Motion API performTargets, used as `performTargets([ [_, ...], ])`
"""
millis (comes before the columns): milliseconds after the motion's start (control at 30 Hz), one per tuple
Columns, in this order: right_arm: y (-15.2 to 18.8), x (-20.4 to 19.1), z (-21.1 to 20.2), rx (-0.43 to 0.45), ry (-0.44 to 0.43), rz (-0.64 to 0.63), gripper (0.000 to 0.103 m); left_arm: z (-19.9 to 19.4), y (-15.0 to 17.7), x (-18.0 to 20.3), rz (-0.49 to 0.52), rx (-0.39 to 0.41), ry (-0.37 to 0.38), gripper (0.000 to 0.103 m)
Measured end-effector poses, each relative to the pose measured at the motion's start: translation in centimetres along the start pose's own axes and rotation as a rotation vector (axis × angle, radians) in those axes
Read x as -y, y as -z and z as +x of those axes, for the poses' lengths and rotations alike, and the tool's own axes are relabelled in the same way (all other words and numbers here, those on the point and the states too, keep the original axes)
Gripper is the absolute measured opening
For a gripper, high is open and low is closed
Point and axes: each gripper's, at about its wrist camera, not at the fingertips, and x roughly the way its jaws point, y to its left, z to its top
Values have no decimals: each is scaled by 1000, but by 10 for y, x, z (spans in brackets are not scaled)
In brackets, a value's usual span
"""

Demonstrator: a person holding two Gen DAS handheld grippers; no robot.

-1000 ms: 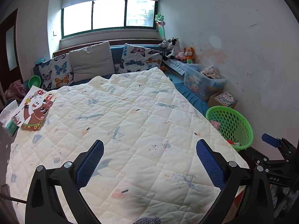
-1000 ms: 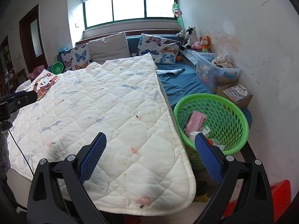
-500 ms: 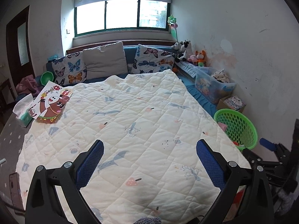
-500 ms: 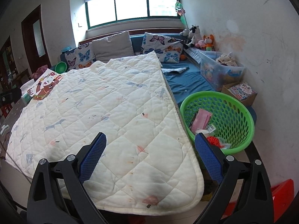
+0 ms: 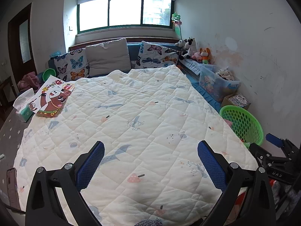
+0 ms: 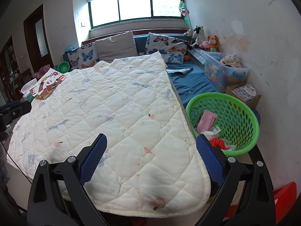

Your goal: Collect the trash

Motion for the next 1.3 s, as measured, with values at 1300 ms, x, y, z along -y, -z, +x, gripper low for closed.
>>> performTargets([
  [1300,13,-15,-26,35,50,19,99,7,28,8,24,32,-13,96],
])
